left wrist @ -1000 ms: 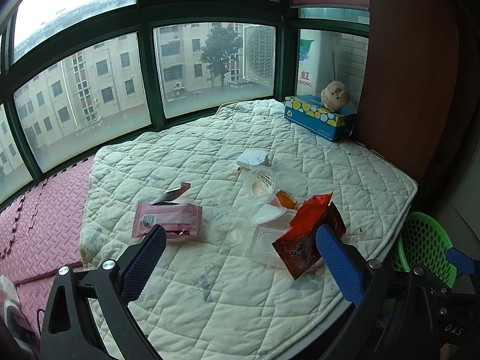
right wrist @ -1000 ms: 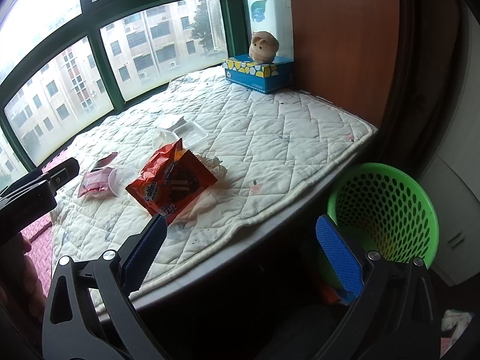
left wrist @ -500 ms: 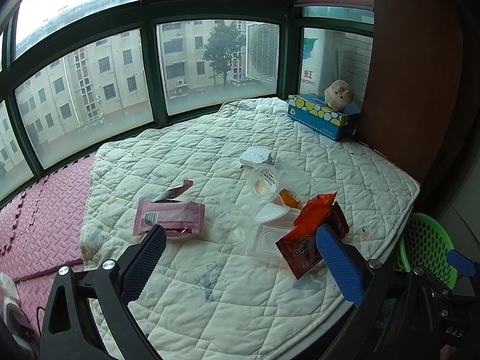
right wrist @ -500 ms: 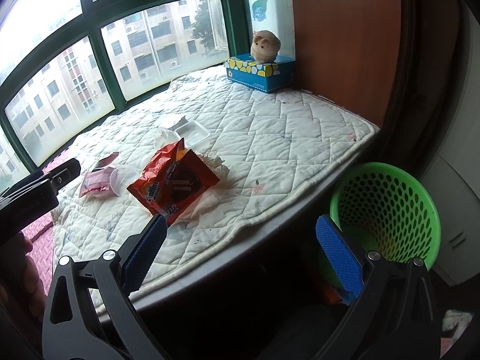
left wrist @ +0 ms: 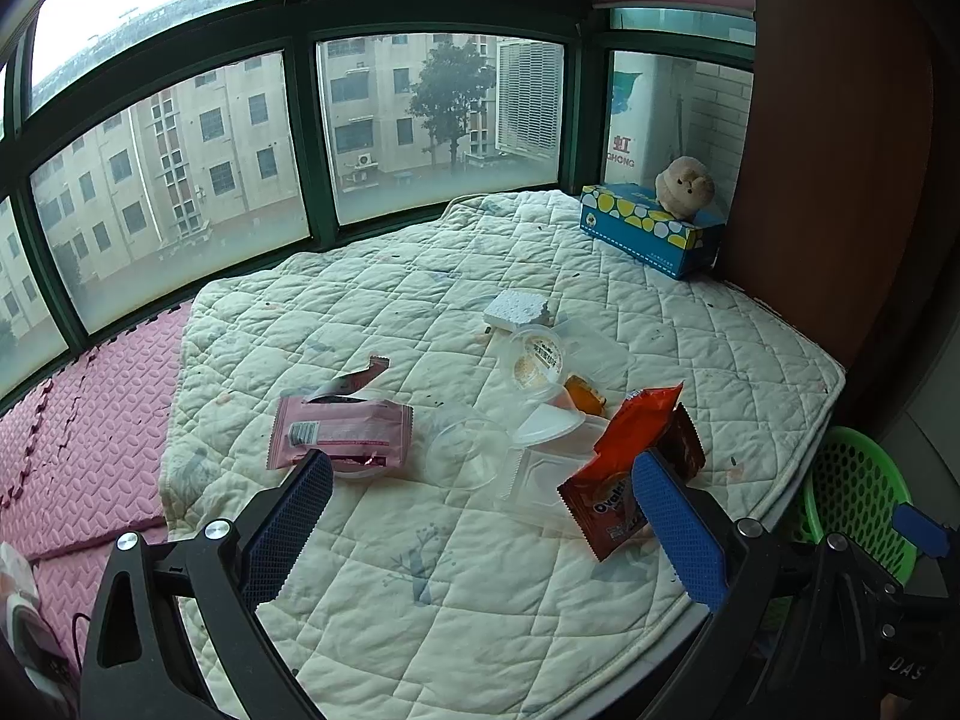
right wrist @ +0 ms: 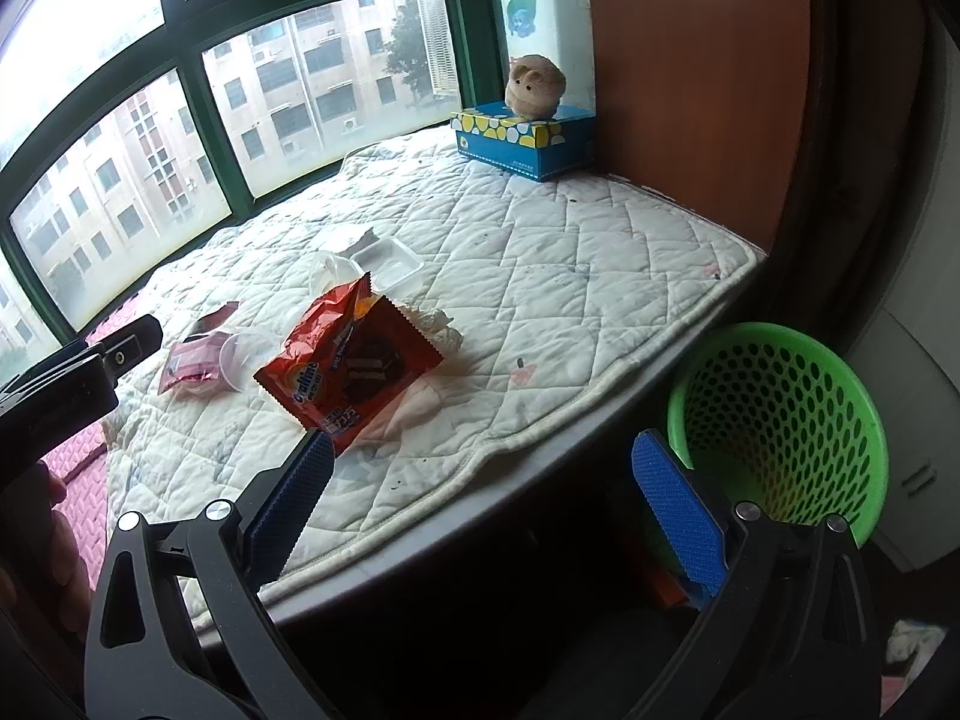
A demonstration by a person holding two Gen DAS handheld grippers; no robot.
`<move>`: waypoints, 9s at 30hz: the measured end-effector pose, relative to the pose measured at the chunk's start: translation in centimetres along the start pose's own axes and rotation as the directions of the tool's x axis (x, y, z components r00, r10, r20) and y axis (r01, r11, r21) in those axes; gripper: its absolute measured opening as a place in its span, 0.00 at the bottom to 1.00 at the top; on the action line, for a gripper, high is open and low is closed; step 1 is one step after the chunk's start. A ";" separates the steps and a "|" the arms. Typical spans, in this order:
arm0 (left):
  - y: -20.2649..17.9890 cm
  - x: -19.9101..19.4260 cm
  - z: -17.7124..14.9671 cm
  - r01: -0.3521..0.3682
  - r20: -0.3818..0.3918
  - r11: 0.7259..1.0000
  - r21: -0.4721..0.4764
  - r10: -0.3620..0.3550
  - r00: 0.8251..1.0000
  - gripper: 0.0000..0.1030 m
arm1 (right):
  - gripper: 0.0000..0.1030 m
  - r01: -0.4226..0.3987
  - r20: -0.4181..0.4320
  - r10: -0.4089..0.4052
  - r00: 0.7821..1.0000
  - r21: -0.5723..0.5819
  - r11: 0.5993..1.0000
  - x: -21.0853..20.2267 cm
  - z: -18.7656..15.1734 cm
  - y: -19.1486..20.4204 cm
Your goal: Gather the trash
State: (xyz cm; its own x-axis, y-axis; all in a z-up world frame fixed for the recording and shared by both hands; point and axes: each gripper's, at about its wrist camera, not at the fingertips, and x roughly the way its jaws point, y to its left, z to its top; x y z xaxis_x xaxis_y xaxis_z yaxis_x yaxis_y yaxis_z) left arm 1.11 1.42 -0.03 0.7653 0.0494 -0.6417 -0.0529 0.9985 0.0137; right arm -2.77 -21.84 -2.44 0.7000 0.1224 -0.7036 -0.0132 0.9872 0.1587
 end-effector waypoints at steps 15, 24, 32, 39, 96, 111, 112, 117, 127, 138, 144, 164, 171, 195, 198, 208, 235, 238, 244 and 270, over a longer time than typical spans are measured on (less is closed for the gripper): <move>0.8 0.8 0.3 -0.009 -0.011 1.000 -0.014 0.009 1.000 0.94 | 0.96 -0.020 -0.014 0.020 1.000 -0.011 1.000 1.2 0.7 0.6; 1.2 1.4 0.6 -0.020 -0.036 1.000 -0.022 0.019 0.999 0.94 | 0.96 -0.035 -0.034 0.034 0.999 -0.020 0.999 2.0 1.1 1.3; 2.5 2.7 1.8 -0.047 -0.058 0.998 -0.041 0.045 0.997 0.94 | 0.96 -0.055 -0.063 0.052 0.997 -0.036 0.998 3.5 1.8 2.2; 4.2 4.6 2.7 -0.068 -0.088 0.996 -0.060 0.062 0.994 0.94 | 0.96 -0.082 -0.102 0.078 0.992 -0.033 0.996 5.6 2.6 2.9; 3.6 12.3 -1.7 0.197 -0.314 0.978 -0.065 -0.207 0.927 0.87 | 0.32 -0.193 -0.186 0.234 0.954 0.215 0.957 12.0 2.9 2.0; 6.1 14.4 0.9 0.143 -0.271 0.990 0.013 -0.134 0.953 0.60 | 0.74 -0.326 -0.223 0.408 0.885 0.328 0.887 14.2 2.1 3.5; 6.0 14.7 0.9 0.143 -0.274 0.989 0.029 -0.130 0.953 0.55 | 0.74 -0.322 -0.226 0.401 0.888 0.319 0.892 14.2 2.1 3.9; 5.6 15.8 0.7 0.160 -0.282 0.984 0.074 -0.133 0.950 0.35 | 0.76 -0.321 -0.232 0.381 0.895 0.259 0.911 13.9 2.0 5.7; 4.9 15.8 0.7 0.153 -0.256 0.982 0.111 -0.120 0.959 0.02 | 0.55 -0.266 -0.271 0.312 0.911 0.192 0.945 15.0 1.3 7.2; 4.3 12.1 2.7 0.185 -0.185 0.978 0.101 -0.164 0.969 0.02 | 0.54 -0.243 -0.176 0.277 0.945 0.190 0.951 11.7 2.6 3.8; 1.1 9.6 3.9 0.257 -0.160 0.958 0.126 -0.236 0.958 0.02 | 0.54 -0.174 -0.125 0.204 0.971 0.215 0.961 9.6 3.5 -1.1; -20.2 8.0 3.5 0.501 -0.264 0.816 0.287 -0.435 0.861 0.02 | 0.69 0.173 -0.148 -0.125 0.981 0.371 0.912 6.5 0.6 -21.7; -26.7 8.4 1.9 0.543 -0.324 0.770 0.335 -0.447 0.834 0.02 | 0.78 0.163 -0.139 -0.114 0.984 0.430 0.888 4.8 -1.1 -25.6; -35.4 7.7 -3.8 0.593 -0.408 0.692 0.412 -0.442 0.799 0.41 | 0.79 0.192 -0.049 -0.193 0.980 0.496 0.847 -2.1 -3.6 -29.7; -34.8 7.2 -3.5 0.594 -0.399 0.695 0.405 -0.451 0.799 0.48 | 0.79 0.186 -0.046 -0.188 0.981 0.490 0.852 -2.0 -3.4 -29.2; -26.8 6.3 -1.4 0.490 -0.299 0.797 0.353 -0.400 0.866 0.54 | 0.79 0.123 -0.030 -0.121 0.992 0.414 0.902 -1.3 -2.5 -24.4; -0.3 17.2 2.6 0.160 -0.314 0.986 -0.044 -0.166 0.935 0.70 | 0.79 -0.093 -0.103 0.109 0.989 0.149 0.984 7.9 2.8 -6.3; -0.1 18.3 2.5 0.208 -0.330 0.976 -0.062 -0.217 0.919 0.70 | 0.79 -0.107 -0.116 0.124 0.985 0.139 0.984 8.9 3.1 -5.2; -0.6 19.2 2.5 0.281 -0.341 0.958 -0.065 -0.286 0.896 0.70 | 0.79 -0.134 -0.143 0.151 0.978 0.121 0.984 11.0 3.7 -3.3; 3.4 15.6 3.9 0.343 -0.228 0.935 -0.094 -0.355 0.907 0.55 | 0.76 -0.214 -0.193 0.236 0.952 0.128 0.968 18.7 6.0 1.9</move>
State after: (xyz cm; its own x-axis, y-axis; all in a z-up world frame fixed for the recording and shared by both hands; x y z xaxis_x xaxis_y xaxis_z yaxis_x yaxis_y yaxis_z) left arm 15.42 5.66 -6.99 0.5662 -0.3152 -0.7616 0.1528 0.9481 -0.2788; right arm 14.57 -18.27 -11.15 0.5255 0.3694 -0.7664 -0.0715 0.9168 0.3928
